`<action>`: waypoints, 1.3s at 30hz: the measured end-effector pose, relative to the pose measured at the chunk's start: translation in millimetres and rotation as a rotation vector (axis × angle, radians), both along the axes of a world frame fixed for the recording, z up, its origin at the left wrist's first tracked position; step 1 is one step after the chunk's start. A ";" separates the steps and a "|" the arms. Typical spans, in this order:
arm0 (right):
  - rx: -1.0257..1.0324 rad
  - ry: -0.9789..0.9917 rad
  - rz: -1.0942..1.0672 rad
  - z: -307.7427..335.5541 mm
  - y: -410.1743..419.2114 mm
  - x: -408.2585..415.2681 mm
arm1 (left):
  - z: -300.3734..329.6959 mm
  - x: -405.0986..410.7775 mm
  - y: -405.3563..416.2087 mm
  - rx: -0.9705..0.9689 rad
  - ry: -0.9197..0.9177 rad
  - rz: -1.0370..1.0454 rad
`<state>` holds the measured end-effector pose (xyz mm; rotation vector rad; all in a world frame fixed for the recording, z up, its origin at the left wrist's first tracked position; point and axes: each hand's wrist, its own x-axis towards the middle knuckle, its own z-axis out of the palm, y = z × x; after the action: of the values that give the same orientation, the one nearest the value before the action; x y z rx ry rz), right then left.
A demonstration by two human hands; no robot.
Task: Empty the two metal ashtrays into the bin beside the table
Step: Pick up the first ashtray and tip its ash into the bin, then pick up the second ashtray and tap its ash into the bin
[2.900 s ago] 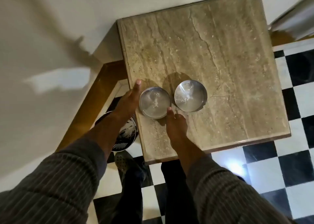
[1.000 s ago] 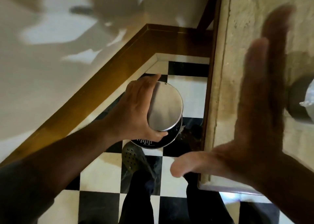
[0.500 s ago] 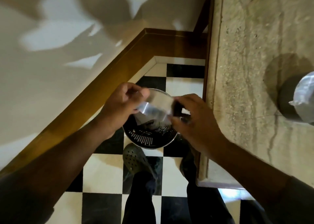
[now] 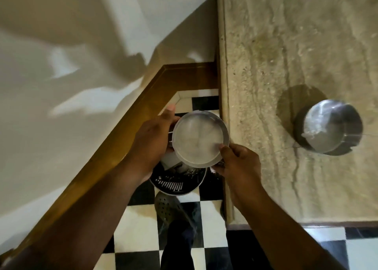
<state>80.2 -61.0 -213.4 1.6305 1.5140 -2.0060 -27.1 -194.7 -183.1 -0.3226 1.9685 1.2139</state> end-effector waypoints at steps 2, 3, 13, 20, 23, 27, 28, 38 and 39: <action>0.012 -0.010 -0.038 7.8 4.6 -0.2 | 14.0 -6.3 13.6 -0.031 0.031 -0.067; 0.023 -0.015 -0.054 11.4 5.0 -0.2 | 20.4 -9.9 21.0 -0.060 0.031 -0.085; 0.052 -0.045 -0.277 30.1 65.5 16.4 | 42.6 -15.7 135.8 -0.050 0.039 -0.277; -0.042 -0.046 -0.332 27.6 87.8 29.2 | 33.9 -15.9 175.6 -0.070 0.076 -0.288; 0.011 -0.053 -0.375 28.5 116.8 60.7 | 29.9 1.2 202.8 -0.094 0.279 -0.387; 0.180 -0.155 -0.494 34.4 168.4 84.2 | 40.1 11.8 249.3 -0.143 0.389 -0.586; 0.185 -0.151 -0.516 33.6 180.8 85.2 | 41.8 13.7 263.4 -0.131 0.374 -0.635; 0.172 -0.154 -0.414 26.0 227.8 80.9 | 33.7 32.9 328.1 -0.081 0.192 -0.826; 0.169 -0.151 -0.420 29.6 231.5 84.6 | 34.7 32.9 329.1 -0.057 0.161 -0.786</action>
<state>164.9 170.5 -183.8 2.2739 1.4114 -1.9198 5.8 134.4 -148.4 0.5036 1.9665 0.6793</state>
